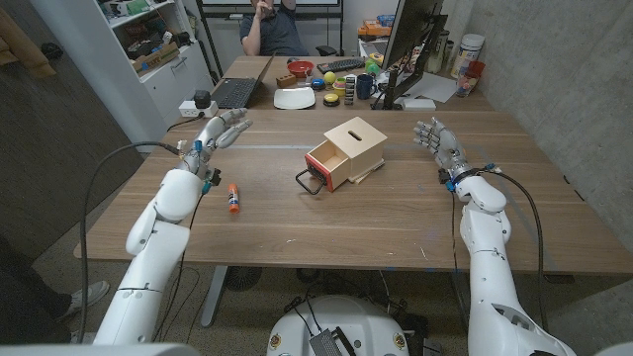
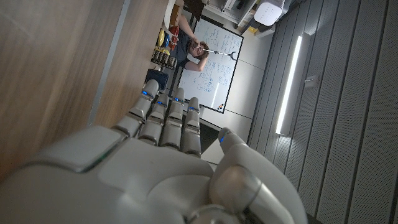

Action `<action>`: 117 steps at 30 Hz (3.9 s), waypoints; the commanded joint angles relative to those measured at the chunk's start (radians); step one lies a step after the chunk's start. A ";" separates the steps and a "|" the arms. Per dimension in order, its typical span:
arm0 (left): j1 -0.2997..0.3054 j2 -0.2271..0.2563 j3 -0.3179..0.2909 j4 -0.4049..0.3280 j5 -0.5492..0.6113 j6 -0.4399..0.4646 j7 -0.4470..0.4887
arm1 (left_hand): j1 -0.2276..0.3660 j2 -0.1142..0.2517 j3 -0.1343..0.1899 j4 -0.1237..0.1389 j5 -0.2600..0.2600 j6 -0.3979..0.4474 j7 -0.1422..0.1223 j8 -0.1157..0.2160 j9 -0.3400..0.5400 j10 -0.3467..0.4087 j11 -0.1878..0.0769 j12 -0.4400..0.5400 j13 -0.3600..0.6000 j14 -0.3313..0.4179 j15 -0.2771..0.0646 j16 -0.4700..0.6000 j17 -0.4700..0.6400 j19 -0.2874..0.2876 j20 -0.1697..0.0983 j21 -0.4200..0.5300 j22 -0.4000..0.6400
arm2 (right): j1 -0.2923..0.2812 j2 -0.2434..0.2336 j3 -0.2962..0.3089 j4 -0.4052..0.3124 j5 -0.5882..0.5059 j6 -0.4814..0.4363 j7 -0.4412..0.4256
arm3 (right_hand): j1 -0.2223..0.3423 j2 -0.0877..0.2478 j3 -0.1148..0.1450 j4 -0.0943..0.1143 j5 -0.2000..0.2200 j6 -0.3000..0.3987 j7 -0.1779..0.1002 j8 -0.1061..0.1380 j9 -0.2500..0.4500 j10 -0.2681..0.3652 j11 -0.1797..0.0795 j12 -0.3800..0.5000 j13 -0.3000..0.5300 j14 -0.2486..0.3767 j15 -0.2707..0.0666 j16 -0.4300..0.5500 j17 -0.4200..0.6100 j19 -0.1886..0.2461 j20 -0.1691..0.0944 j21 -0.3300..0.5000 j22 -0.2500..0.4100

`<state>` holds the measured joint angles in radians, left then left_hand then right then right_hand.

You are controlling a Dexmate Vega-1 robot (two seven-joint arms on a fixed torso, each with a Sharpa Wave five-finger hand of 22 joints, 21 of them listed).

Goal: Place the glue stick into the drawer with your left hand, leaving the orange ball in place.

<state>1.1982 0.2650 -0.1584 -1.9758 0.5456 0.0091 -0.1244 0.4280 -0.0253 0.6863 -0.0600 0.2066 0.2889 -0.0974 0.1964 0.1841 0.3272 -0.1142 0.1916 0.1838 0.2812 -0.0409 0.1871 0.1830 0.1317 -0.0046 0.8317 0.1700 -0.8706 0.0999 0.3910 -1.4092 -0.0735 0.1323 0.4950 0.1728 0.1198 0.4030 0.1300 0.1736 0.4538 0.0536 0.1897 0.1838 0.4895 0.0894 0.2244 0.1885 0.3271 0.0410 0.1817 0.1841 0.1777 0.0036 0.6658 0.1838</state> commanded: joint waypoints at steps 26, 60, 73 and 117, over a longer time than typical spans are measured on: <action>0.098 0.073 -0.051 -0.261 0.444 0.059 -0.239 | 0.032 -0.126 -0.090 -0.065 0.009 -0.109 -0.028 -0.010 0.005 -0.142 -0.018 -0.016 0.007 -0.116 -0.054 -0.007 0.010 -0.047 0.052 -0.061 0.005 | 0.013 0.032 0.069 0.003 -0.016 0.039 0.050 | -0.044 -0.012 -0.020 0.017 0.006 0.000 0.006 0.002 0.006 0.008 0.009 0.002 0.002 0.006 0.002 0.008 0.003 0.008 0.002 -0.003 0.003; 0.072 -0.090 0.132 -0.296 1.013 0.398 -0.424 | 0.044 -0.159 -0.192 -0.090 0.031 -0.198 0.029 0.001 0.006 -0.128 0.077 0.020 0.010 -0.009 -0.012 0.041 0.015 0.071 0.170 -0.084 0.005 | 0.025 -0.008 0.074 -0.020 0.015 0.077 0.119 | -0.072 -0.023 -0.037 0.023 0.010 -0.001 0.008 0.003 0.006 0.010 0.013 0.002 0.003 0.008 0.006 0.008 0.002 0.010 0.003 -0.007 0.002; 0.020 -0.143 0.176 -0.256 1.151 0.468 -0.549 | 0.049 -0.162 -0.248 -0.094 0.035 -0.144 0.146 0.017 0.005 -0.054 0.105 0.030 0.009 0.049 -0.009 0.045 0.011 0.130 0.161 -0.100 0.004 | 0.034 -0.027 0.083 -0.003 0.026 0.091 0.139 | -0.081 -0.030 -0.044 0.023 0.011 -0.001 0.010 0.003 0.005 0.010 0.013 0.001 0.003 0.007 0.006 0.007 0.002 0.009 0.005 -0.010 0.002; -0.038 -0.219 0.209 -0.120 1.308 0.518 -0.791 | 0.031 -0.157 -0.353 -0.090 0.043 -0.088 0.264 0.016 0.003 0.016 0.171 0.032 0.011 0.126 0.024 0.054 0.013 0.175 0.143 -0.142 0.004 | 0.081 -0.069 0.092 0.094 0.036 0.135 0.167 | -0.107 -0.038 -0.060 0.023 0.016 -0.002 0.009 0.003 0.005 0.012 0.012 0.001 0.003 0.008 0.006 0.007 0.000 0.007 0.006 -0.018 0.002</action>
<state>1.1680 0.0584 0.0541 -2.1323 1.8468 0.5171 -0.8809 0.4556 -0.1891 0.3389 -0.1505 0.2409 0.1931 0.1354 0.2079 0.1862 0.3319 0.0536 0.2186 0.1935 0.3945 -0.0149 0.2339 0.1932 0.2948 0.1396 0.6910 0.1723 -0.8009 0.0408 0.4851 -1.3371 -0.0342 0.2608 0.6554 0.0700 0.0831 0.3447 0.1521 0.1851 0.4502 0.0571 0.1897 0.1836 0.5003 0.1001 0.2244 0.1880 0.3306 0.0445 0.1817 0.1813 0.1812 0.0071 0.6503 0.1836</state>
